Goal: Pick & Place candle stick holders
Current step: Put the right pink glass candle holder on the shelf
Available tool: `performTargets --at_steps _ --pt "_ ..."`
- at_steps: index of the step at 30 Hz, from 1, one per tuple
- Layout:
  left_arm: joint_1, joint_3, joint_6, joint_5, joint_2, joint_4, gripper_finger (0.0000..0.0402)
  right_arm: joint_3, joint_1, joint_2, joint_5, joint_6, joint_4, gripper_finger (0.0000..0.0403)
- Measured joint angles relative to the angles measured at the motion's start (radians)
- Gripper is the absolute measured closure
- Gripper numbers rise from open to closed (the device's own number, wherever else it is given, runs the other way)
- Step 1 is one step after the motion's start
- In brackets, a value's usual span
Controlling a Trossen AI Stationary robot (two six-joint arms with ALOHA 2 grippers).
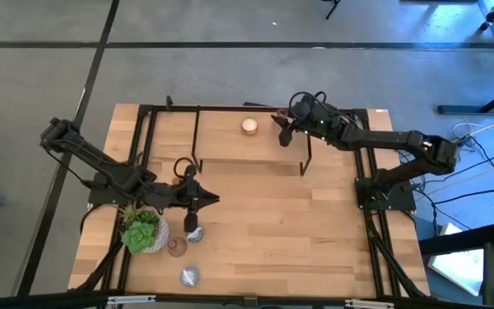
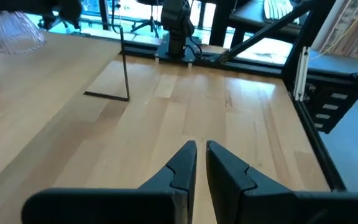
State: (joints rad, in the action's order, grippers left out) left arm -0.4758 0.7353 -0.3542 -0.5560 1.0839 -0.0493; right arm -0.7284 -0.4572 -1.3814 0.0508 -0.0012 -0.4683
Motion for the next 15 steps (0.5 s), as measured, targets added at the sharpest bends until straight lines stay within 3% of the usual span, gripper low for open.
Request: performTargets --at_steps 7,15 --pt "0.002 0.000 0.000 0.032 0.021 0.001 0.0371 0.001 0.000 -0.004 0.106 -0.015 0.020 0.0261" --pt "0.002 0.000 0.000 0.033 0.021 0.031 0.0371 0.052 -0.001 -0.005 0.111 -0.007 -0.030 0.0261"
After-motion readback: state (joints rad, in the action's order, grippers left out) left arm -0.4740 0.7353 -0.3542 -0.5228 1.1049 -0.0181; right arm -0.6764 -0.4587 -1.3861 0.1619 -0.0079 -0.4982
